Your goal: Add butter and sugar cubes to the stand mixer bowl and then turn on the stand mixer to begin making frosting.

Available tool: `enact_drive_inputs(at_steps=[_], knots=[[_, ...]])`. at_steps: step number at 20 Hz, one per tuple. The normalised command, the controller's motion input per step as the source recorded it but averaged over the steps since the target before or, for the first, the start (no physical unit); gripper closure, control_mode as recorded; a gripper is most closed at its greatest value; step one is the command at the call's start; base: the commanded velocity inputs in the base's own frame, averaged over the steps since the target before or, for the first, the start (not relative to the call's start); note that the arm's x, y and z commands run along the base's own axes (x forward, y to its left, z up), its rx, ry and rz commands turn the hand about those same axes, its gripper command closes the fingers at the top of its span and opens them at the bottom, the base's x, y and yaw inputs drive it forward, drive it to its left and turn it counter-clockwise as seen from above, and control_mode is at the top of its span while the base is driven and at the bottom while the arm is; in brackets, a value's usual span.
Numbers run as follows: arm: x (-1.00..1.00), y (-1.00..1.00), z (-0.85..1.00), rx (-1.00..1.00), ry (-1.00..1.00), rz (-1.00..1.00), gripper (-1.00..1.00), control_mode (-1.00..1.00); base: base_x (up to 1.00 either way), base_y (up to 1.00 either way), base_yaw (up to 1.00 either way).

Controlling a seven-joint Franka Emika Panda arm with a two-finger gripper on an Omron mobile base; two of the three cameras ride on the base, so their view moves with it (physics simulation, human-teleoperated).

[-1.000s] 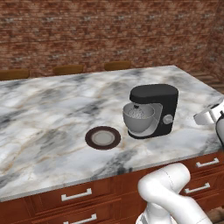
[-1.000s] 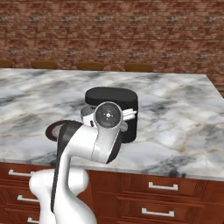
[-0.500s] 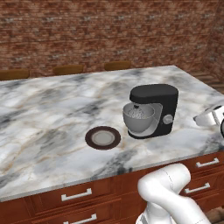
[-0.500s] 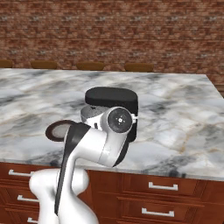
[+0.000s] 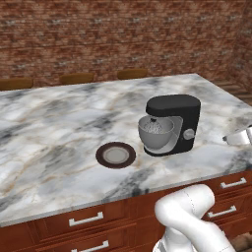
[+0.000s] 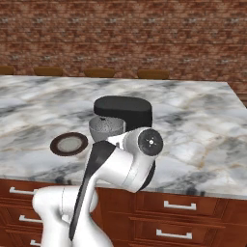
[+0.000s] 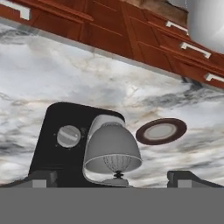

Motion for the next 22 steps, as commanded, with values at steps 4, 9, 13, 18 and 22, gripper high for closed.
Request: enact_drive_inputs(at_steps=[4,9,13,18,22], knots=[[0.00,-0.26,-0.45,0.05,0.12,0.07,-1.00,-1.00,0.00,0.00,0.00],[0.00,-0.23,-0.12,0.29,0.36,-0.10,-1.00,-1.00,0.00,0.00,0.00],[0.00,-0.31,0.00,0.36,0.54,-0.23,-1.00,-1.00,0.00,0.00,0.00],[0.00,-0.18,-0.07,0.36,0.67,-0.32,-1.00,-1.00,0.00,0.00,0.00],[0.00,0.07,-0.54,0.21,0.47,-0.50,-1.00,-1.00,0.00,0.00,0.00]])
